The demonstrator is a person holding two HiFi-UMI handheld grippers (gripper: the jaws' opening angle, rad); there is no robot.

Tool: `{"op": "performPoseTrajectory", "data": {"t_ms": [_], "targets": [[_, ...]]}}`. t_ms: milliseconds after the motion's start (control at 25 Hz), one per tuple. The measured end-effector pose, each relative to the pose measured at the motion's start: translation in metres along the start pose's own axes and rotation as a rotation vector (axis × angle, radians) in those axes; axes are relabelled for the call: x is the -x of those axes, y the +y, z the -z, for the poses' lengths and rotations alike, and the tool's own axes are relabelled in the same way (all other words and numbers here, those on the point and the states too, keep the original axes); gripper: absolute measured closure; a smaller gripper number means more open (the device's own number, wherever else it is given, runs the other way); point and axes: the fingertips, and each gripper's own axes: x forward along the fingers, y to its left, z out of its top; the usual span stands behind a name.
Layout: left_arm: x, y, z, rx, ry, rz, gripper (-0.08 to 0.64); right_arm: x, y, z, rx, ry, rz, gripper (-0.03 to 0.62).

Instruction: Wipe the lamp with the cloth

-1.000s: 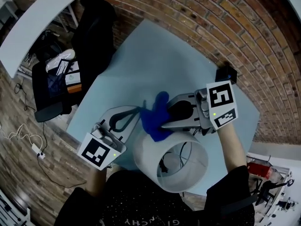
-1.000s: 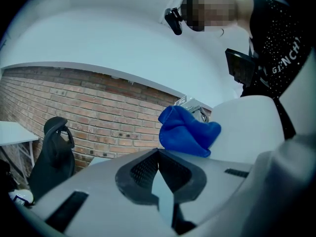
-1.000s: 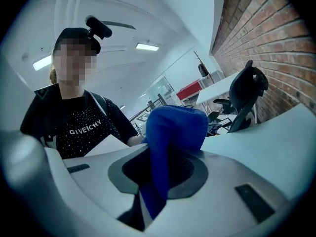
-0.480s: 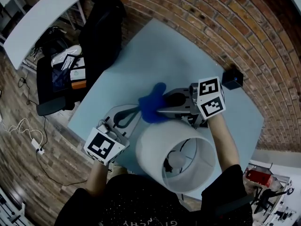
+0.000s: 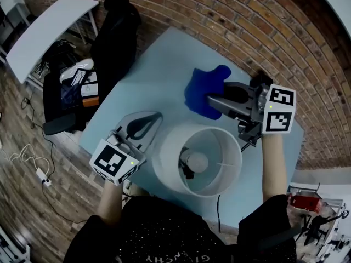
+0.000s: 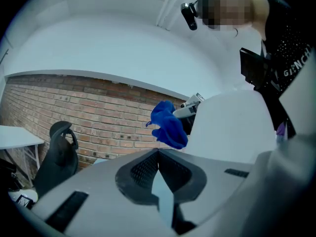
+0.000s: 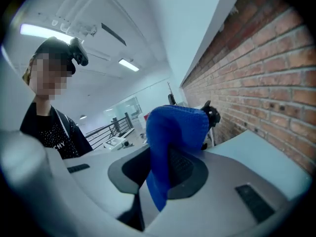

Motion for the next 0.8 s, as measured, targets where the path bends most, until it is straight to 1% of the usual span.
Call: {"op": "performPoseTrajectory", "data": {"t_ms": [80,120,200,280,360,480,560,640,720,800], "targets": [[0.000,0.001,-0.009,-0.005,-0.014,0.044,0.549,0.019,0.017,-0.023,0.013,-0.077,0.071,0.518],[-0.003,0.000,-0.013,-0.005,-0.019,0.079,0.549,0.026,0.028,-0.032,0.022,-0.106,0.101,0.518],[-0.010,-0.005,-0.021,-0.009,-0.028,0.175,0.549,0.038,0.052,-0.046,0.055,-0.138,0.161,0.518],[-0.015,-0.013,-0.028,-0.024,-0.035,0.289,0.549,0.041,0.073,-0.055,0.083,-0.147,0.235,0.518],[-0.013,-0.019,-0.033,-0.045,-0.029,0.401,0.549,0.041,0.090,-0.059,0.101,-0.158,0.345,0.518],[-0.007,-0.021,-0.039,-0.076,-0.027,0.540,0.549,0.040,0.114,-0.064,0.125,-0.195,0.547,0.518],[0.000,-0.018,-0.044,-0.079,-0.033,0.608,0.549,0.034,0.135,-0.070,0.118,-0.220,0.641,0.518],[0.008,-0.014,-0.047,-0.064,-0.040,0.655,0.549,0.023,0.151,-0.074,0.097,-0.233,0.711,0.518],[0.014,-0.012,-0.048,-0.045,-0.046,0.695,0.549,0.010,0.157,-0.072,0.064,-0.227,0.791,0.518],[0.019,-0.014,-0.045,-0.027,-0.045,0.735,0.549,-0.006,0.160,-0.065,0.030,-0.200,0.878,0.518]]}}
